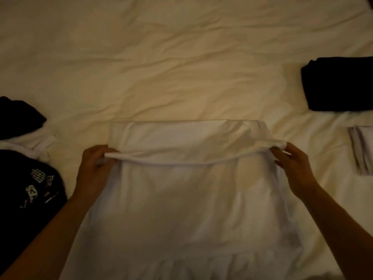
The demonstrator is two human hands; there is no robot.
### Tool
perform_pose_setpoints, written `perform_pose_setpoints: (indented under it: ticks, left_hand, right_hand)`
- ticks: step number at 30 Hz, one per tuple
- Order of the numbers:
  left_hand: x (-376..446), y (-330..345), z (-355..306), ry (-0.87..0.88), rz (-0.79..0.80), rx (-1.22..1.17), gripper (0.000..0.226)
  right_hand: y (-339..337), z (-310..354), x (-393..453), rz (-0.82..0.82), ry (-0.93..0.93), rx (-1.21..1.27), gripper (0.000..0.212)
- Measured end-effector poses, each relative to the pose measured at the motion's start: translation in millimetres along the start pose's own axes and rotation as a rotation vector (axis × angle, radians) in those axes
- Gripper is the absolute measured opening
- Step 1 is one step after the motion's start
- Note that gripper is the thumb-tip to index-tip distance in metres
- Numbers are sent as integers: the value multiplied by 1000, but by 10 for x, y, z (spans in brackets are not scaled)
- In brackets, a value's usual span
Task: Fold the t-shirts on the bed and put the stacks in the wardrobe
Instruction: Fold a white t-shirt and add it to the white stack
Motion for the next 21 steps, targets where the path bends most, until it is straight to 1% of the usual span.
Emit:
perform_pose_setpoints:
  ticks: [2, 4, 7, 10, 12, 15, 17, 18, 20, 21]
  left_hand:
    - [-120, 8, 131, 71, 1, 99, 15]
    - [-181, 3, 224, 111, -5, 117, 20]
    - [-241, 46, 306, 82, 36, 24, 24]
    - [-303, 37, 325, 86, 48, 40, 30]
    - [-309, -20, 414, 73, 17, 62, 30]
    - [-351, -24, 498, 59, 8, 68, 27]
    - [-378, 14, 463, 20, -3, 5, 25]
    - [-363, 14, 450, -22, -28, -48, 30]
    - [-248, -12, 426, -142, -84, -168, 34]
    - [-149, -13, 381, -180, -90, -165, 31]
  right_hand:
    - [-25, -185, -81, -1, 11, -45, 15]
    - [-50, -319, -138, -9, -8, -135, 16]
    - [-75, -407, -210, -8, -24, -199, 20]
    - [-92, -450, -243, -8, -18, -210, 18]
    - [-66, -466, -272, 7, -25, -244, 18]
    - [-43, -521, -323, 65, -27, -316, 23]
    - [-65, -548, -326, 92, 8, -236, 30]
    - [-83, -545, -310, 76, 61, -156, 30]
    - [-116, -484, -215, -12, 153, -60, 21]
    - [-124, -435, -120, -51, 179, -71, 17]
Point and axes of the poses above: each hand's wrist, its own x-axis towards the middle knuckle, its own y-axis out of the palm, z = x × y, the point moved 7 cm from there along x, towards the middle knuckle
